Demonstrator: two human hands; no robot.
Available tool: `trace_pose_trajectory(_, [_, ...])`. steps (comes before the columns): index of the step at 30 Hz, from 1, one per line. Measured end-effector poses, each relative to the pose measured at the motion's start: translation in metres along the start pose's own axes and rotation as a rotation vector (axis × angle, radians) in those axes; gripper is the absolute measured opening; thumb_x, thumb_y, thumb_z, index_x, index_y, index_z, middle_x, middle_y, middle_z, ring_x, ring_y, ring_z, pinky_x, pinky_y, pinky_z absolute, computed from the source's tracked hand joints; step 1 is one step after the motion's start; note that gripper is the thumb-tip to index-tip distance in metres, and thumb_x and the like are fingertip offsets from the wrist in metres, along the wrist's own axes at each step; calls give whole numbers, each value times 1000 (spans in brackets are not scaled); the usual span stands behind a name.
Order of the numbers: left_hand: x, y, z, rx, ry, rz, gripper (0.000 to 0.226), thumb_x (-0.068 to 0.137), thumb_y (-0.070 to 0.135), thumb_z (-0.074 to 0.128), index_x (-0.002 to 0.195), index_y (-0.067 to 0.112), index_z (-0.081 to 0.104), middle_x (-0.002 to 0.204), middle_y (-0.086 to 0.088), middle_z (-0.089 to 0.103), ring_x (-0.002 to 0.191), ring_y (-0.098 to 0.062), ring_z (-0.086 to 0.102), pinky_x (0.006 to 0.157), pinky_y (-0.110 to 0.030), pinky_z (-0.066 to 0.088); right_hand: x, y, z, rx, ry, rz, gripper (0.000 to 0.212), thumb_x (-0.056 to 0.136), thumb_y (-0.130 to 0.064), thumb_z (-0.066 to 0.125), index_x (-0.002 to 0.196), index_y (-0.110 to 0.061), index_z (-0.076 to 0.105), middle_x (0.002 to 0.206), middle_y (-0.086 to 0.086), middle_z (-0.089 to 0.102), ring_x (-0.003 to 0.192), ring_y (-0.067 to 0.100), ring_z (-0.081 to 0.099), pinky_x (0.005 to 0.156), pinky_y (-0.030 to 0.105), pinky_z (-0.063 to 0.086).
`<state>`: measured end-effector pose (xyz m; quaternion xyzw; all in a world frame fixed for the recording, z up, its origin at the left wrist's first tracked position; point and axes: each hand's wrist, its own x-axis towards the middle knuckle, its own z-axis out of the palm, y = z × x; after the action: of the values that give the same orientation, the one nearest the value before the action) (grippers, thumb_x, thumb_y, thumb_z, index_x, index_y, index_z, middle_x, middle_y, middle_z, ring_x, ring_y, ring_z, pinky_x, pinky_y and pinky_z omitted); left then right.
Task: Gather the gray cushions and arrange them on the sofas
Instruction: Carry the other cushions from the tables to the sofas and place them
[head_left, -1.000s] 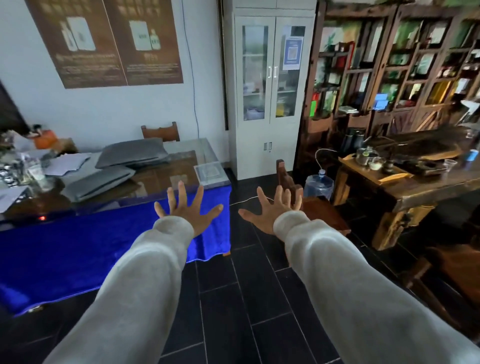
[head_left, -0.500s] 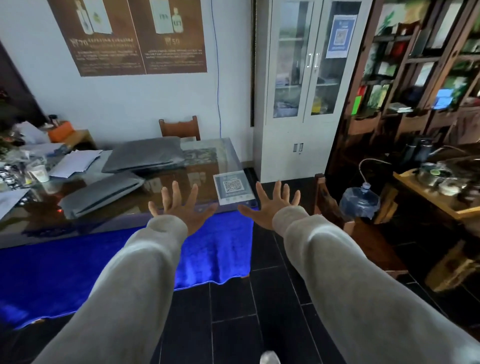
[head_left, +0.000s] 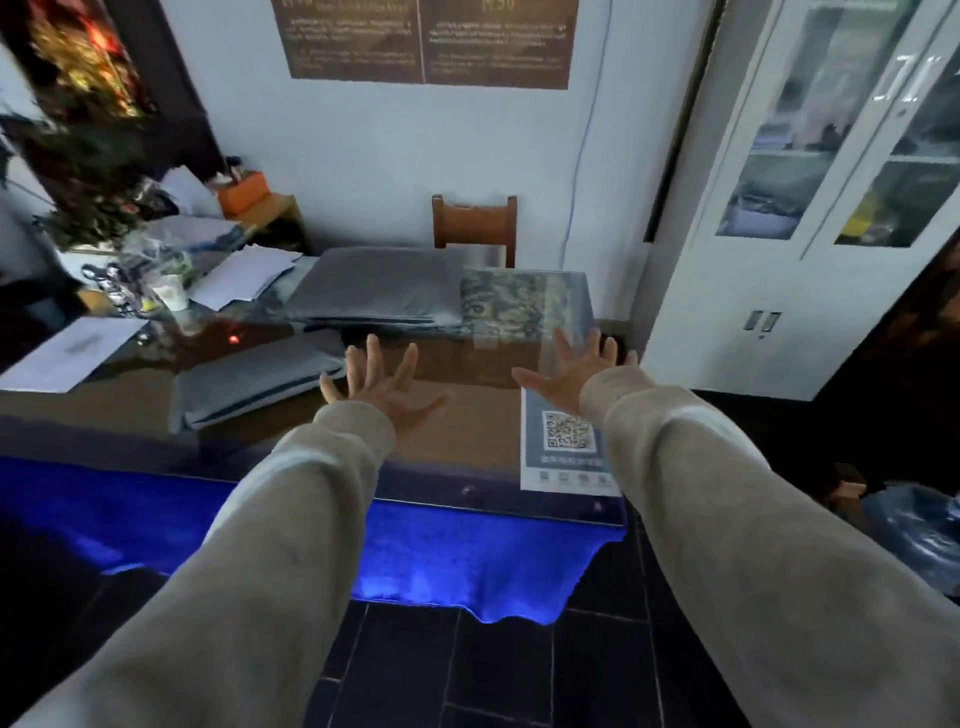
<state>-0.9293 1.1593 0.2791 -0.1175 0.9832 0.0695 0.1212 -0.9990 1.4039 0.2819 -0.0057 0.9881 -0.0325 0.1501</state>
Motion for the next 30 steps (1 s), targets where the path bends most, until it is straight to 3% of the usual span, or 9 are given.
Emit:
trace_pose_trajectory(8, [148, -88, -25, -28, -95, -186, 97, 87, 88, 30, 161, 45, -15, 168, -1, -36, 156, -32, -28, 122, -68, -9, 152, -134, 1, -9, -96, -174, 103, 83, -94, 23, 161, -42, -21, 173, 13, -20, 159, 42, -13, 124, 64, -9])
trace_pose_trajectory(15, [312, -161, -40, -5, -119, -179, 98, 84, 91, 25, 159, 47, -19, 169, -1, -34, 157, -33, -27, 122, -66, -7, 278, -246, 4, 39, -163, -213, 101, 92, -82, 40, 162, -41, -19, 174, 11, -16, 161, 37, -6, 126, 58, 4])
trace_pose_trajectory(20, [457, -219, -38, -22, -233, -180, 94, 89, 87, 27, 160, 45, -18, 170, -2, -32, 158, -35, -22, 124, -66, -2, 410, -310, 19, 71, -259, -133, 100, 94, -78, 42, 162, -39, -20, 175, 12, -13, 161, 38, -2, 126, 59, 11])
trace_pose_trajectory(26, [584, -258, -15, -47, -282, -200, 92, 94, 80, 32, 161, 43, -18, 170, -2, -32, 159, -38, -15, 125, -64, 3, 521, -321, 53, 180, -292, 70, 97, 98, -73, 44, 164, -35, -17, 174, 18, -12, 160, 42, -1, 127, 56, 13])
trace_pose_trajectory(30, [631, -273, 3, -77, -242, -256, 87, 95, 80, 26, 162, 43, -13, 174, -11, -18, 160, -39, -6, 125, -62, 6, 559, -306, 68, 325, -217, 237, 100, 95, -77, 44, 164, -37, -16, 174, 20, -7, 159, 43, 4, 126, 57, 14])
